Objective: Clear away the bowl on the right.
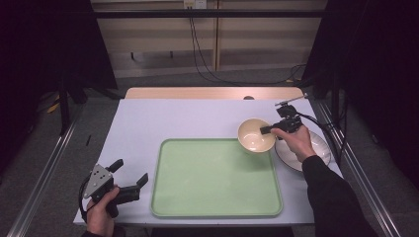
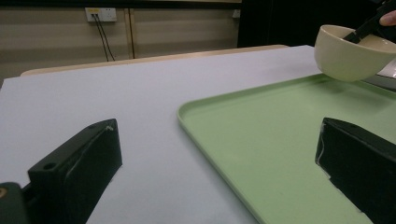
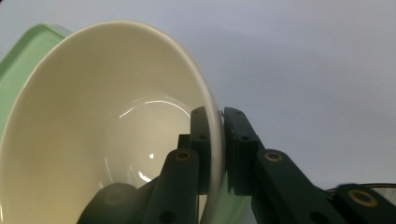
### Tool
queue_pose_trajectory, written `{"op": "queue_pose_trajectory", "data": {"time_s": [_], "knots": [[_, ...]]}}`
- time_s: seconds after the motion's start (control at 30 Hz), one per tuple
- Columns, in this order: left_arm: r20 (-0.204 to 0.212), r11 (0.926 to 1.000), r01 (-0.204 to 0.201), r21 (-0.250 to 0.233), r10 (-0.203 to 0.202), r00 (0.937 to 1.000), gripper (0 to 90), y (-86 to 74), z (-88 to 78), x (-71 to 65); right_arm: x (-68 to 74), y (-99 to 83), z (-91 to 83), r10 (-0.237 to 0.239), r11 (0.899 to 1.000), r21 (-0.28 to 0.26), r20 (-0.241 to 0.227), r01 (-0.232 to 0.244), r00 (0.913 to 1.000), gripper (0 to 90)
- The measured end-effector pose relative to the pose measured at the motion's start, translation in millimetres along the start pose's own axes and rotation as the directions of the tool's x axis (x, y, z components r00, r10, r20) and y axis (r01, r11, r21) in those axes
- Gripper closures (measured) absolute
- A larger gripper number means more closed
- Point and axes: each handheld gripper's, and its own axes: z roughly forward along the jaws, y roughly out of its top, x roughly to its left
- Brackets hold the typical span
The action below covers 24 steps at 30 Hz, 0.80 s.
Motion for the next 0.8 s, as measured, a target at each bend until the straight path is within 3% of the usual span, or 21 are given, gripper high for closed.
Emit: {"op": "queue_pose_trajectory", "data": {"time_s": [0.23, 0.8], "knots": [[0.002, 1.0, 0.0, 0.0, 0.0, 1.0, 0.4, 0.1, 0.2, 0.0, -6.4, -5.2, 7.6, 0.014, 0.999, 0.033, 0.009, -0.014, 0.9999, 83.4], [0.0, 1.0, 0.0, -0.001, 0.0, 1.0, 0.4, 0.1, 0.0, -0.1, -5.3, -9.0, 20.6, 0.031, 0.996, 0.085, 0.014, -0.032, 0.9994, 83.9]]}}
